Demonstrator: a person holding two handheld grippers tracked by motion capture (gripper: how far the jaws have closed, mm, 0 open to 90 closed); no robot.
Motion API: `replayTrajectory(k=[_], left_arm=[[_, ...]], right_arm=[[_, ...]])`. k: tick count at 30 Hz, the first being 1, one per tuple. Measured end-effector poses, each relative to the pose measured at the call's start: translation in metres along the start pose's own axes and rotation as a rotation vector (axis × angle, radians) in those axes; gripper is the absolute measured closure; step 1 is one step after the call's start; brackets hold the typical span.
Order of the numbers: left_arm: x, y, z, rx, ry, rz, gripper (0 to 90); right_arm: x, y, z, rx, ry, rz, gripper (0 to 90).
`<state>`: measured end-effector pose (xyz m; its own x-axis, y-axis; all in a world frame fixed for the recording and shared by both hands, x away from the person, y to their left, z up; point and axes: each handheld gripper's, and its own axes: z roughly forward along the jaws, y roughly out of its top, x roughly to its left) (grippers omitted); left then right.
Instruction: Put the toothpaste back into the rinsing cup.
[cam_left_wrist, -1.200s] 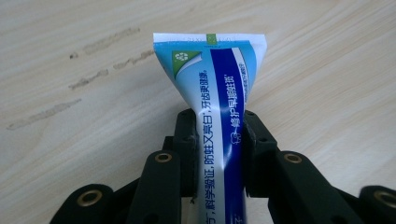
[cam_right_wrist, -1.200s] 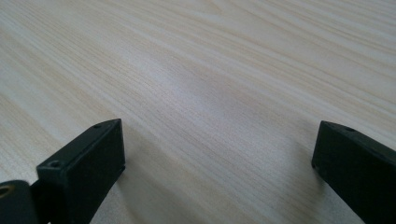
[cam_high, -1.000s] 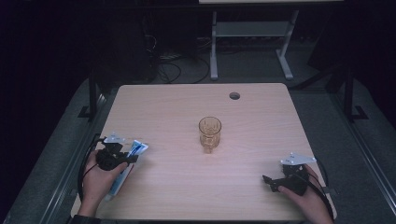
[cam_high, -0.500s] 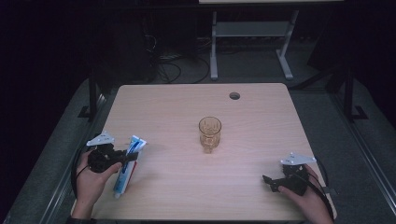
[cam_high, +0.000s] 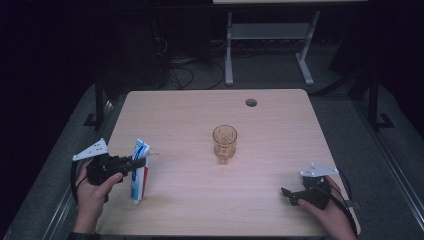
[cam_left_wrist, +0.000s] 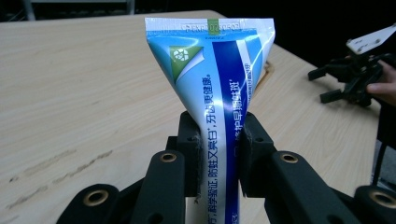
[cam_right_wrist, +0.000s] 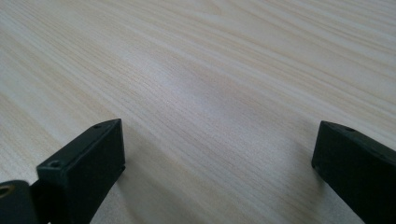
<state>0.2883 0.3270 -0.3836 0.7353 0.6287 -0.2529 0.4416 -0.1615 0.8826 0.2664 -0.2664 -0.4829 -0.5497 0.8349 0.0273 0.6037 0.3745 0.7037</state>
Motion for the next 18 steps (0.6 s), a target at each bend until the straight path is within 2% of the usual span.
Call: replayTrajectory(k=[7,18], left_arm=[[-0.001,0.006,0.002,-0.014,-0.012,0.022,73.6],[-0.005,0.027,0.011,-0.032,-0.039,0.065,73.7]], right_arm=[[0.0,0.0,0.0,0.0,0.0,0.0,1.8],[0.0,0.0,0.0,0.0,0.0,0.0,1.8]])
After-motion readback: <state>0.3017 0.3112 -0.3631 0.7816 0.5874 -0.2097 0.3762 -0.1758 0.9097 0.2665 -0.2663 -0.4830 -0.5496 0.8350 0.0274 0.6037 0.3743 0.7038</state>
